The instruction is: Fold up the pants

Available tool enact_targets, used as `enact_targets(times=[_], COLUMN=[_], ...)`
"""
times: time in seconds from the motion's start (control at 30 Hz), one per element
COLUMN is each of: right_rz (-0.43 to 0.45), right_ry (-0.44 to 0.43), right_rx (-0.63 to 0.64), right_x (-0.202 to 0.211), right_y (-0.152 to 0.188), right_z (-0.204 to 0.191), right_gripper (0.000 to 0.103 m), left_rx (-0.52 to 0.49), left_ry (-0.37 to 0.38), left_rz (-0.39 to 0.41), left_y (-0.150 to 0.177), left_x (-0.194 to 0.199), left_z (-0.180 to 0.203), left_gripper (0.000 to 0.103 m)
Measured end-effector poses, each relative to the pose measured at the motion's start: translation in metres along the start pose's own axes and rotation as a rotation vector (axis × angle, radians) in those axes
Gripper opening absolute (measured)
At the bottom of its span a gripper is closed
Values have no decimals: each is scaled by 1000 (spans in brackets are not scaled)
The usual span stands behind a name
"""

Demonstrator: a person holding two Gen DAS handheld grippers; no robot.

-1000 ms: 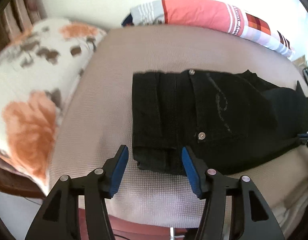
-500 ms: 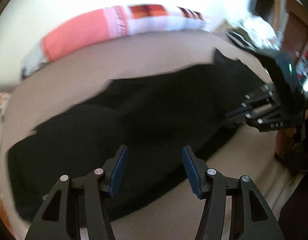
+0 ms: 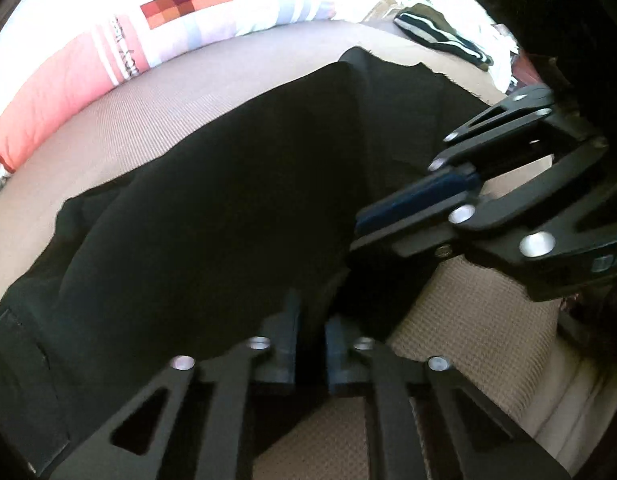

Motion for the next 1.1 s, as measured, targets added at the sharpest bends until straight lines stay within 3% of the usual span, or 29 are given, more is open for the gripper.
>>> enact_targets(times=[0.17,0.3,0.47,0.57,0.7,0.9,1.1], right_rz=[82,130,183,222,270,343,373], right_ry=[-9,26,43,49,17,-27,29], right_rx=[-128,-336,-673,-808,-887,-966,-943], right_x=[32,57,81,92,100,97,108], right_y=[-3,13,57,77,82,62,47], right_z=[38,110,215,258,287,319,332], right_gripper=[17,19,19,19,19,17,5], left_rx=[63,115,163,172,180,209,207], left_ry=[20,29,46,49,52,58,53], left_rz=[20,31,39,37,34,34,29], left_y=[4,6,8,7,7,8,7], left_x=[8,9,11,11,10,10,10], left_z=[-9,-12,-15,-15,-16,-18,-19], left_gripper=[9,9,9,9,9,9,9])
Point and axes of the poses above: each gripper's, at about its wrist camera, not at the fingertips, and x roughly against the way its jaws point, z to its right, y to its underside, the point moved 7 cm from there along -x, roughly the way its jaws point, and after that the axes turned 3 degrees about y, right-handed, at the moved point
